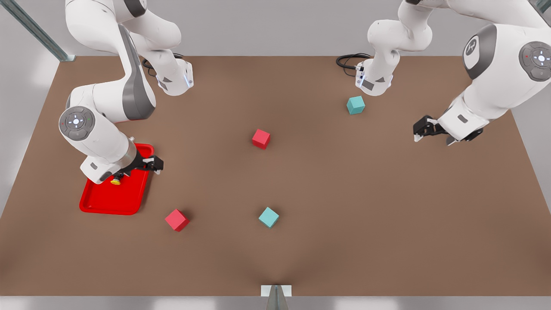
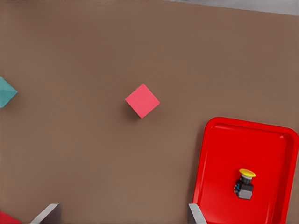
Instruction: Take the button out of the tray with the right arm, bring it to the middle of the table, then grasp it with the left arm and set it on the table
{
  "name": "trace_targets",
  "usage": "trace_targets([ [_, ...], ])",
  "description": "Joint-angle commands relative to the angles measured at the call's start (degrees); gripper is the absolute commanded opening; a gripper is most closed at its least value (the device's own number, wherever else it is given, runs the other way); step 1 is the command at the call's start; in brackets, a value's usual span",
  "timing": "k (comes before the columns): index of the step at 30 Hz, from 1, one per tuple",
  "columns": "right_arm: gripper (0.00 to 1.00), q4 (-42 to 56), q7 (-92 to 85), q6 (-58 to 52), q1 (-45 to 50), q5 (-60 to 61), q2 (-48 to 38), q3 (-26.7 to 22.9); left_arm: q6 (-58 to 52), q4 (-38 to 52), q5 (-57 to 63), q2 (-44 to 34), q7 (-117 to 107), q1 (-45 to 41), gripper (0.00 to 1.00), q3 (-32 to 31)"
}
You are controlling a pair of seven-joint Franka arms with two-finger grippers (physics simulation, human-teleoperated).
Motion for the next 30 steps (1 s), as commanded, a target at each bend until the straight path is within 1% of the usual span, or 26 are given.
trace_targets([
  [1,1.00,0.1,4.4,1.2,0.1,-0.1,-0.1,0.0,0.3,0.1,0.1,0.7,-0.1,0.0,1.00,0.0],
  [4,1.00,0.0,5.9,-0.4,1.7,0.0,0.0,0.0,0.2,0.0,0.2,2.3,-0.1,0.0,1.00,0.0],
  [5,1.00,-0.6,6.4,-1.0,1.7,0.0,1.4,-0.1,0.2,0.0,1.4,3.6,-0.1,-0.1,1.00,-0.1],
  [6,1.00,-0.4,5.9,-5.6,-0.3,0.5,3.4,-0.2,0.4,0.0,1.9,4.7,-0.1,-1.1,1.00,-0.1],
  [7,1.00,-0.9,5.6,-5.8,-2.3,0.3,4.9,-0.2,0.3,0.0,1.9,6.0,-0.1,-1.1,1.00,-0.1],
  [8,1.00,-0.8,1.8,-5.4,-6.8,-0.1,6.8,-0.2,0.3,0.0,1.9,6.2,0.1,-1.1,1.00,-0.1],
  [9,1.00,-1.1,0.2,-2.9,-9.2,-3.7,7.1,-0.2,0.3,0.0,1.9,6.2,0.1,-1.2,1.00,-0.1],
  [11,1.00,-3.4,-5.0,4.7,-16.8,-5.0,11.4,-0.3,0.3,0.0,1.9,6.2,0.2,-1.2,1.00,-0.1],
  [12,1.00,-6.3,-8.3,10.7,-18.8,-5.1,12.5,-0.3,0.3,0.0,1.9,6.2,0.2,-1.2,1.00,-0.1],
  [13,1.00,-12.2,-11.2,20.2,-21.5,-5.3,12.3,-0.3,0.4,0.0,1.9,6.3,0.2,-1.2,1.00,-0.1],
  [14,1.00,-15.9,-12.1,26.3,-23.3,-6.6,12.3,-0.3,0.4,0.0,1.9,6.4,0.2,-1.2,1.00,-0.1],
  [16,1.00,-17.9,-14.6,35.6,-26.0,-6.8,14.3,-0.2,0.4,-0.1,1.9,6.4,0.2,-1.3,1.00,-0.1],
  [18,1.00,-23.8,-14.8,44.5,-27.1,-7.0,14.6,-0.3,0.4,-0.4,1.9,6.4,0.1,-1.3,1.00,-0.1],
  [20,1.00,-26.4,-16.6,49.6,-28.1,-8.3,15.0,-0.2,0.4,-0.7,1.9,6.4,0.2,-1.3,1.00,-0.1],
  [24,1.00,-27.0,-25.0,49.7,-28.9,-8.3,14.9,0.0,0.4,-1.3,1.9,6.4,0.2,-2.3,1.00,-0.1],
  [26,1.00,-27.7,-32.9,49.8,-29.7,-8.2,14.7,0.1,0.4,-1.8,1.9,6.4,0.2,-2.5,1.00,-0.1],
  [27,1.00,-29.4,-33.3,49.8,-33.5,-8.2,14.5,3.6,0.3,-1.9,1.9,6.4,0.1,-2.5,1.00,-0.1],
  [28,1.00,-30.7,-33.3,49.8,-39.1,-8.2,14.4,9.0,0.3,-1.9,1.9,6.4,0.1,-2.6,1.00,-0.1],
  [29,1.00,-32.9,-33.2,49.8,-41.3,-8.2,14.2,11.2,0.3,-1.9,1.9,6.8,0.1,-2.7,1.00,-0.1],
  [30,1.00,-35.3,-33.0,49.8,-41.4,-8.2,12.3,11.3,0.3,-2.0,1.9,6.8,0.2,-2.9,1.00,-0.1],
])
